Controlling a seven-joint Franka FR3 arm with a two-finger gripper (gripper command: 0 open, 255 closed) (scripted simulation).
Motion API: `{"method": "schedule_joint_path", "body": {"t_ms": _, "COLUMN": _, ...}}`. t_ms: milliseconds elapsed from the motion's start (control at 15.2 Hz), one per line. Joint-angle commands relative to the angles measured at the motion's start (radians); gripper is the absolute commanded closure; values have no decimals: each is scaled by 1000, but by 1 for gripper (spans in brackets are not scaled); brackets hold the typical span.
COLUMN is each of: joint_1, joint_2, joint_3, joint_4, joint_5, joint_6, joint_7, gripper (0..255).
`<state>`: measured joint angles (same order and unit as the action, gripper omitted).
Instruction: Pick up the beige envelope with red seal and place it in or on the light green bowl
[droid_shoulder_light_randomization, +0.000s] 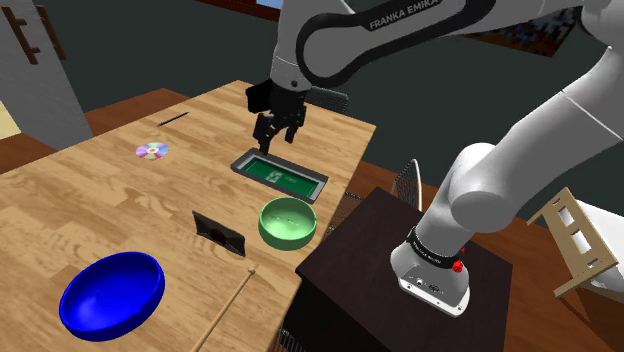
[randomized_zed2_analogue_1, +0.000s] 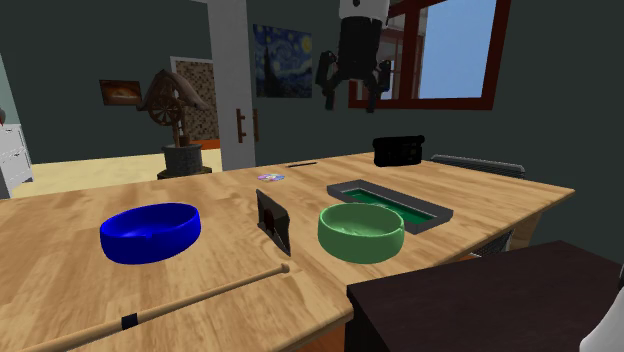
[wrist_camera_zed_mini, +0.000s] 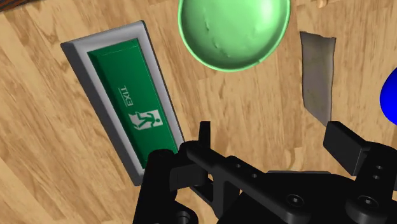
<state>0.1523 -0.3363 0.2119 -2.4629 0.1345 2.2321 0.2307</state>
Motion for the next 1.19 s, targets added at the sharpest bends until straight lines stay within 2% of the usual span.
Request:
{"method": "schedule_joint_path", "body": {"t_ms": 0, "joint_1": 11, "joint_2": 53, "joint_3": 23, "joint_4": 8, "joint_5": -8, "joint_6": 39, "joint_7": 11, "gripper": 0}}
{"method": "schedule_joint_path", "body": {"t_ms": 462, "joint_1": 48, "joint_2": 281, "joint_3": 108, "joint_4": 64, "joint_5": -84, "joint_6": 182, "joint_7": 90, "gripper": 0}}
{"method": "schedule_joint_path", "body": {"t_ms": 792, "joint_1": 87, "joint_2": 457, "joint_3": 142, "joint_4": 132, "joint_5": -189, "joint_6": 260, "joint_7": 174, "gripper": 0}}
{"method": "schedule_joint_path", "body": {"t_ms": 1122, "joint_1": 150, "joint_2": 619, "joint_3": 137, "joint_4": 213, "joint_5": -296, "joint_6": 306, "joint_7": 254, "gripper": 0}}
